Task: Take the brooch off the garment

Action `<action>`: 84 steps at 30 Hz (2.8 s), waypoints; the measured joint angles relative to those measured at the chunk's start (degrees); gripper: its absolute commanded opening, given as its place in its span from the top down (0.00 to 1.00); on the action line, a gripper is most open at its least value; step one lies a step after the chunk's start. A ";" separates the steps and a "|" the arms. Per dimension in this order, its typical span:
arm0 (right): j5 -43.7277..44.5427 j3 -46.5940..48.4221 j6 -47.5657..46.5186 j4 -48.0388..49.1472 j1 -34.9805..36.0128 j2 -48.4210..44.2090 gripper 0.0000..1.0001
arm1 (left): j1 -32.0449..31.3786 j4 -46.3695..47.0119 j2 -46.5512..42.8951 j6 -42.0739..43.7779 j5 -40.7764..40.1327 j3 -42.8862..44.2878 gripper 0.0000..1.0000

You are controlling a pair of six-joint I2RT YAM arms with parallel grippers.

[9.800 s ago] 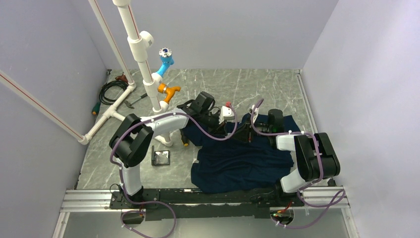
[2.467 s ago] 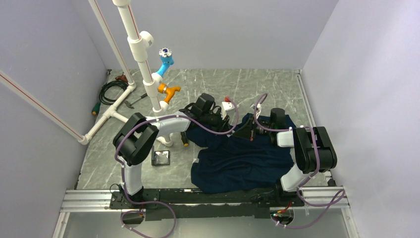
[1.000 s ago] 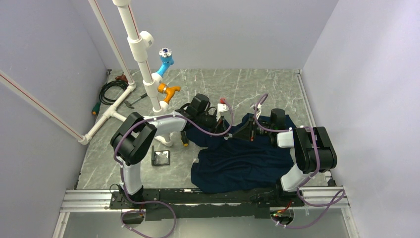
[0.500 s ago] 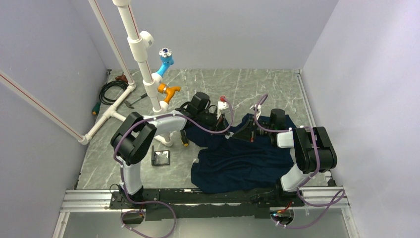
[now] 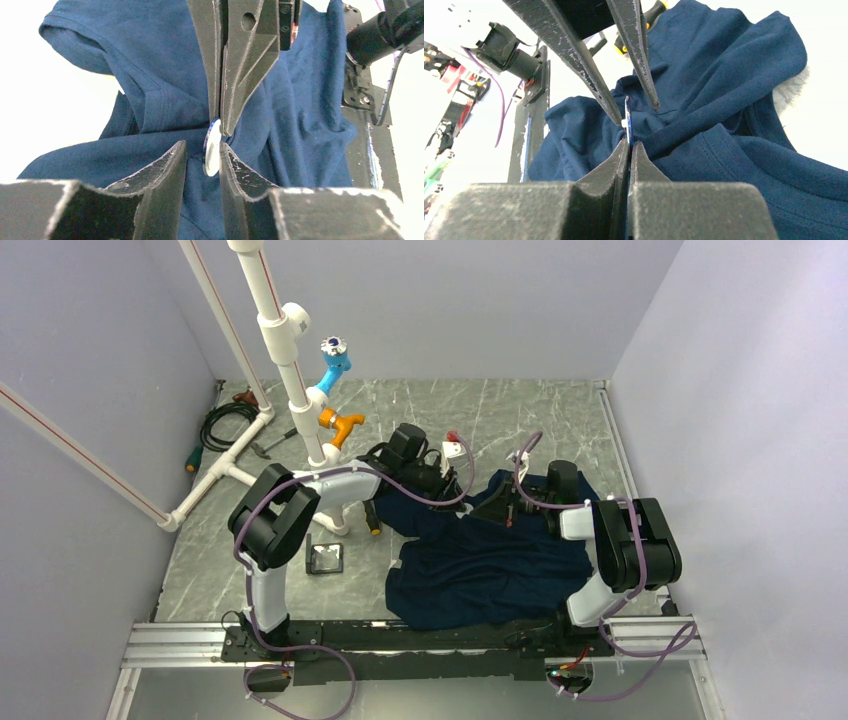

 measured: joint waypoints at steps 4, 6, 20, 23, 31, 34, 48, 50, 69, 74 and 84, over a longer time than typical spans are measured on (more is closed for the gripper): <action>1.77 1.07 0.57 -2.23 -0.07 0.42 1.00 | -0.02 0.52 -0.09 -0.13 -2.12 -0.74 0.60; 2.64 1.66 0.79 -2.86 -0.07 0.76 1.00 | 0.00 0.96 -0.20 -0.28 -2.89 -1.66 0.59; 4.31 1.70 0.96 -4.07 -0.11 0.79 1.00 | -0.90 1.60 -0.20 -5.09 -6.58 -2.03 0.56; 4.26 1.60 0.94 -3.89 -0.11 0.76 1.00 | -1.20 1.53 -0.20 -6.21 -7.34 -1.44 0.57; 4.02 1.25 0.94 -3.39 -0.11 0.74 1.00 | -1.29 1.33 0.04 -7.89 -8.35 -0.42 0.59; 4.02 1.18 0.94 -3.21 -0.11 0.74 1.00 | -1.31 1.31 0.20 -8.04 -8.87 -0.22 0.59; 4.04 1.18 0.92 -2.93 -0.11 0.74 1.00 | -2.01 0.04 0.68 -7.06 -11.28 0.70 0.66; 4.13 1.16 0.85 -2.60 -0.11 0.74 1.00 | -2.19 -0.35 0.96 -6.60 -11.98 1.29 0.70; 5.55 0.50 0.76 -1.68 -0.46 0.74 1.00 | -2.86 -2.91 1.01 -3.65 -13.90 2.16 0.79; 5.62 0.42 0.79 -1.33 -0.48 0.74 1.00 | -2.84 -3.21 1.01 -2.93 -13.53 2.25 0.73; 5.62 0.09 1.36 -0.35 -0.59 0.74 1.00 | -2.84 -5.22 1.01 -1.44 -14.25 2.91 0.63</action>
